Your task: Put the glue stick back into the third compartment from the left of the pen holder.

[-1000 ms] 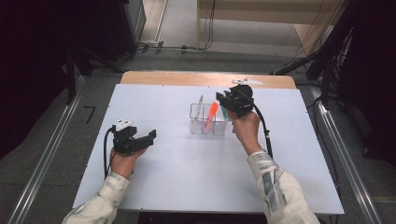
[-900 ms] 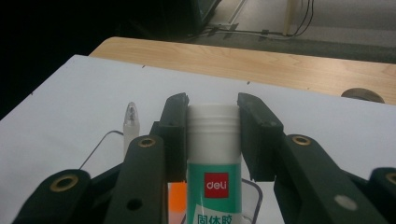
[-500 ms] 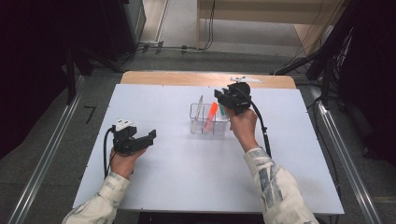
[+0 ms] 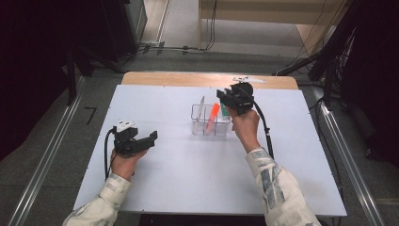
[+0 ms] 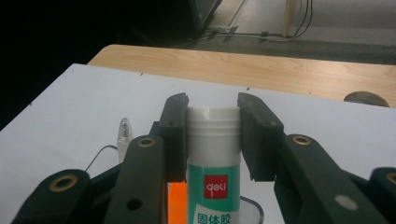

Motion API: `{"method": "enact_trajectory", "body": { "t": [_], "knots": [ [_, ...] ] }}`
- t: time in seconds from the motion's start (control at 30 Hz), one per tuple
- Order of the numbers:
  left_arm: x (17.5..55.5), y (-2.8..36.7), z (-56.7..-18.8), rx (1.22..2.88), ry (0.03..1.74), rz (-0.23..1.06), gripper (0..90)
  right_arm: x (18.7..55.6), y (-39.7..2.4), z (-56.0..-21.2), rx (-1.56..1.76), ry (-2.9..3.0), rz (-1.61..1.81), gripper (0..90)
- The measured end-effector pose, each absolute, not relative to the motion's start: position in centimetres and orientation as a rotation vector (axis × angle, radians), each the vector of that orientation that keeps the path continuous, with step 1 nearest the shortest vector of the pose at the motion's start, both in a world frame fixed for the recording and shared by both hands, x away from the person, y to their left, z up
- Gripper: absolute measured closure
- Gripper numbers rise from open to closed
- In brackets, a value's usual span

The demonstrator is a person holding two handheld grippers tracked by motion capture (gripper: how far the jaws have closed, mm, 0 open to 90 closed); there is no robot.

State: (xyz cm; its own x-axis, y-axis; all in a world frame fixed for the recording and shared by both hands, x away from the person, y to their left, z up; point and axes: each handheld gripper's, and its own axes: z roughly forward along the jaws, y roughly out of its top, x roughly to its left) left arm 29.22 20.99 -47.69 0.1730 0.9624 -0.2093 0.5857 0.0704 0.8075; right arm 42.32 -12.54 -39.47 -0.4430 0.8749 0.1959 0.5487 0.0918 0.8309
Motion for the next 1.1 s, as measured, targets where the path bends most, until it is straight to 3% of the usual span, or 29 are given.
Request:
{"method": "enact_trajectory", "body": {
  "t": [1.1],
  "knots": [
    [29.2, 20.9, -47.7, 1.618, 1.513, 0.568, 19.5, 39.8, -13.7, -39.7, 1.330, 2.091, 1.281, 62.8]
  ]
}}
